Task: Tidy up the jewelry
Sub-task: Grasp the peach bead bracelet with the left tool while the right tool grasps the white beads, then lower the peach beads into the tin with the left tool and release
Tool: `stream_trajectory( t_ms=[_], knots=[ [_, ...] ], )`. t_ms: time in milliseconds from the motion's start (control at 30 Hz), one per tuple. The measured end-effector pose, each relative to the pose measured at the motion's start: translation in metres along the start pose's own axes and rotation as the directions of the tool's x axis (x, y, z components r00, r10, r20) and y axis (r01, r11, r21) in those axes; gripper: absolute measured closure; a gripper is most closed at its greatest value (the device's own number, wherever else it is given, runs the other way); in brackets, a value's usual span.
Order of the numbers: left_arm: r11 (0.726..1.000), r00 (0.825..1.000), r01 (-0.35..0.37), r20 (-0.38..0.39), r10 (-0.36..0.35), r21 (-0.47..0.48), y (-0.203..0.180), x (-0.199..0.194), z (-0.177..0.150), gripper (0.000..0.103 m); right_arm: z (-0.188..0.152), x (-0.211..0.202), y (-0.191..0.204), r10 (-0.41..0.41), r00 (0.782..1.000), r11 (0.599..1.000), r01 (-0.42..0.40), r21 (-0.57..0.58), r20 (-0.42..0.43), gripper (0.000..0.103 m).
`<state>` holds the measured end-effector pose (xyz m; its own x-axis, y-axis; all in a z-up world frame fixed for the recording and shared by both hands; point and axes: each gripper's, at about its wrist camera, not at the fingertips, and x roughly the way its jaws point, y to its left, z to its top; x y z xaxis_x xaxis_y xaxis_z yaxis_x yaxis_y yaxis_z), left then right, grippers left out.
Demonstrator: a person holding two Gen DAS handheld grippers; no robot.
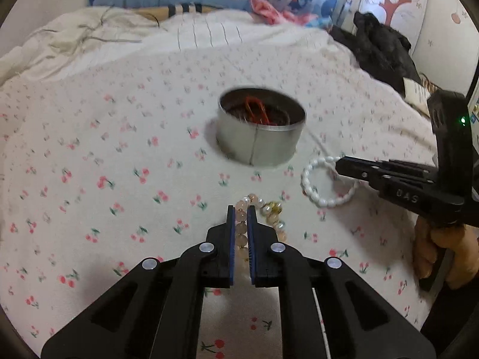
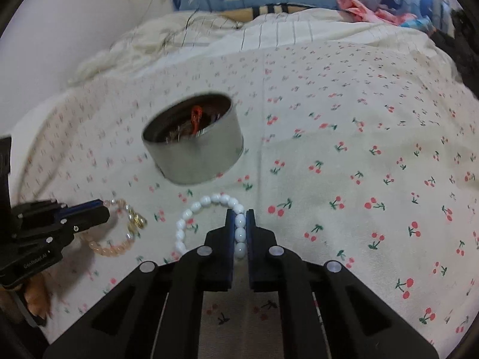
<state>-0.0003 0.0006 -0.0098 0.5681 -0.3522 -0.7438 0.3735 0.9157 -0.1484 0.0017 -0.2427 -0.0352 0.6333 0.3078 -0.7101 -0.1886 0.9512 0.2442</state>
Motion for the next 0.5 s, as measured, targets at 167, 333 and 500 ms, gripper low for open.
stream_trajectory(
  t_ms=[167,333,500],
  knots=[
    [0.999,1.000,0.003,0.023,-0.002,-0.034,0.008,-0.005,0.004,0.096,0.007,-0.017,0.000,0.047,0.994,0.998,-0.050,0.030,0.097,0.095],
    [0.999,0.999,0.015,0.042,-0.013,-0.051,0.012,-0.009,0.006,0.096,0.012,-0.026,-0.004,0.083,0.986,0.995,-0.091,0.049,0.145,0.095],
    [0.999,0.999,0.015,0.039,-0.013,-0.051,0.012,-0.008,0.006,0.097,0.013,-0.031,-0.003,0.106,0.980,0.992,-0.116,0.052,0.168,0.095]
  ],
)
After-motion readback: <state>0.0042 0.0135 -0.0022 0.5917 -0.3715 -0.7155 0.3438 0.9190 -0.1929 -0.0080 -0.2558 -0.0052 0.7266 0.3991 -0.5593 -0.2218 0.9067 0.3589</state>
